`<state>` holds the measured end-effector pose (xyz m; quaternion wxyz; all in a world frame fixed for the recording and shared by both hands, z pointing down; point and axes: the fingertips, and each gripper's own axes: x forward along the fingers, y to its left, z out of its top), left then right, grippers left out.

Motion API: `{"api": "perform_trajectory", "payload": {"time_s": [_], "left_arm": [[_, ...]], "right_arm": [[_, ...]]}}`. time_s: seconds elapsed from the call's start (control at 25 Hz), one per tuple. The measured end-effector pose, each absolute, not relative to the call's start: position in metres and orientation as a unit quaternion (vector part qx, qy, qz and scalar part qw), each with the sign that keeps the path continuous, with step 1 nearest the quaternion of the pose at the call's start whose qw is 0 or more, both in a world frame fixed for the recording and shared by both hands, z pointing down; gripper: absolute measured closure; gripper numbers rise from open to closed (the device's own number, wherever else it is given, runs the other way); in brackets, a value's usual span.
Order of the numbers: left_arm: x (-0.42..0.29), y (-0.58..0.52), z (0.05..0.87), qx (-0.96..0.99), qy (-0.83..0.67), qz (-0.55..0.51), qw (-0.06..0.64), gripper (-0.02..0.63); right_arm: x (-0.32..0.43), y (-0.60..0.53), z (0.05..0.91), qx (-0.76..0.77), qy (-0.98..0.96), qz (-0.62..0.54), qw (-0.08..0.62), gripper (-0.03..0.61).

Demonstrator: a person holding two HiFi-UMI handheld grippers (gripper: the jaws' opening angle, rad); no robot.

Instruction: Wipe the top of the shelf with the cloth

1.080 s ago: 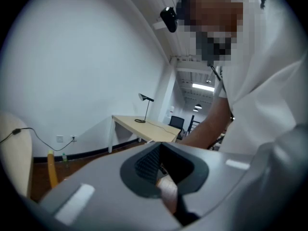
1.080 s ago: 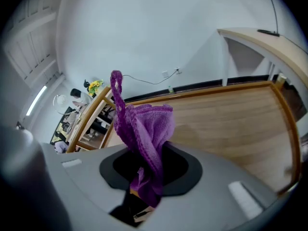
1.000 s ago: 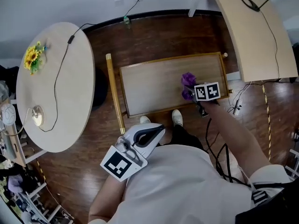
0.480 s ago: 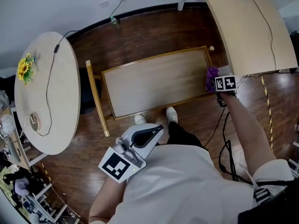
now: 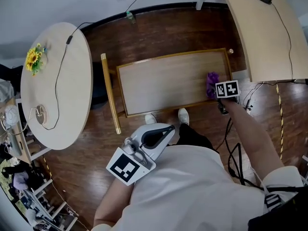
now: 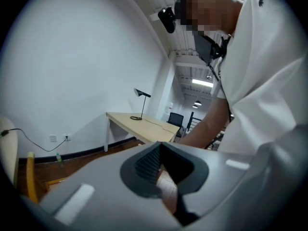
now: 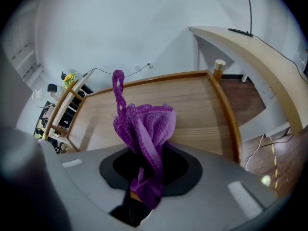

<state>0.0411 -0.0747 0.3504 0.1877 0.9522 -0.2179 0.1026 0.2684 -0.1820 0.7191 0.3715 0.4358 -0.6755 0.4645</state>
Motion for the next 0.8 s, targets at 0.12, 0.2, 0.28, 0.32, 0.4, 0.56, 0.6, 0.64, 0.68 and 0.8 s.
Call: {"api": "perform_trajectory", "payload": {"time_s": [0.12, 0.2, 0.28, 0.32, 0.4, 0.56, 0.6, 0.64, 0.68, 0.8], "left_arm": [[0.023, -0.072, 0.352, 0.951, -0.224, 0.103, 0.188, 0.595], [0.01, -0.07, 0.353, 0.95, -0.228, 0.102, 0.187, 0.595], [-0.004, -0.068, 0.355, 0.95, -0.231, 0.103, 0.181, 0.595], [-0.012, -0.067, 0.355, 0.95, -0.232, 0.104, 0.179, 0.595], [-0.028, -0.065, 0.356, 0.95, -0.236, 0.106, 0.176, 0.595], [-0.061, -0.058, 0.358, 0.949, -0.244, 0.112, 0.164, 0.595], [-0.07, -0.056, 0.359, 0.949, -0.246, 0.113, 0.162, 0.595], [-0.079, -0.054, 0.359, 0.948, -0.249, 0.114, 0.16, 0.595], [-0.089, -0.052, 0.36, 0.948, -0.252, 0.115, 0.159, 0.595], [-0.115, -0.047, 0.362, 0.944, -0.263, 0.116, 0.162, 0.595]], "right_arm": [[0.22, -0.178, 0.716, 0.411, -0.692, 0.465, 0.369, 0.477], [0.187, -0.175, 0.716, 0.395, -0.701, 0.467, 0.367, 0.477], [0.15, -0.173, 0.715, 0.379, -0.71, 0.468, 0.366, 0.477], [0.131, -0.173, 0.714, 0.371, -0.715, 0.468, 0.364, 0.477], [0.093, -0.171, 0.712, 0.355, -0.724, 0.469, 0.361, 0.477], [0.017, -0.165, 0.711, 0.32, -0.744, 0.463, 0.361, 0.477], [-0.001, -0.162, 0.711, 0.312, -0.748, 0.462, 0.361, 0.477], [-0.019, -0.159, 0.71, 0.304, -0.751, 0.462, 0.361, 0.477], [-0.036, -0.156, 0.71, 0.297, -0.754, 0.461, 0.36, 0.477], [-0.086, -0.145, 0.707, 0.272, -0.765, 0.458, 0.363, 0.477]]}}
